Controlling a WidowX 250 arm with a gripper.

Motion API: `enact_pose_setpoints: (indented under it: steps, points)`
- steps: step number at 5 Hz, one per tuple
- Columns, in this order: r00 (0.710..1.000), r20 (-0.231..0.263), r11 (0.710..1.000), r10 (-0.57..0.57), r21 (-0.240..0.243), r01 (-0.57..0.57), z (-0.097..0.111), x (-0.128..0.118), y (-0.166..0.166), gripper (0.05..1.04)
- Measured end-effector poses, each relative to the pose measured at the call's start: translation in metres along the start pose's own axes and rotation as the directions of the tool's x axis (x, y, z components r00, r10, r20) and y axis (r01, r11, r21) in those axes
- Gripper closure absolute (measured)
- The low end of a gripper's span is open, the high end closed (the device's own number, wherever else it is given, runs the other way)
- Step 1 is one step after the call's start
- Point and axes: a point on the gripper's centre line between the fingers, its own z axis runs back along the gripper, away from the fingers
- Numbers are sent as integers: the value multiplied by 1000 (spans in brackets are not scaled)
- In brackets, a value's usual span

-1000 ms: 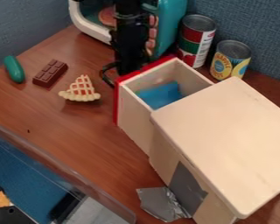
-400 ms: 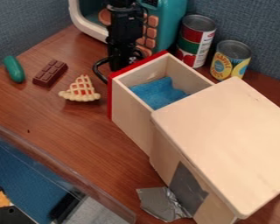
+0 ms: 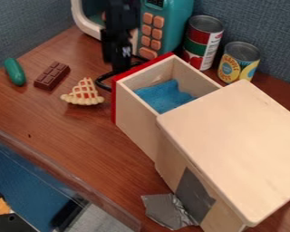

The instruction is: Opened the drawer

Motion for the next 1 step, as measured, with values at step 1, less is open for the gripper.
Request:
enact_pose_setpoints:
  steps: [1]
  points:
    - [999, 36, 999, 33, 41, -35, 32, -20, -8, 82]
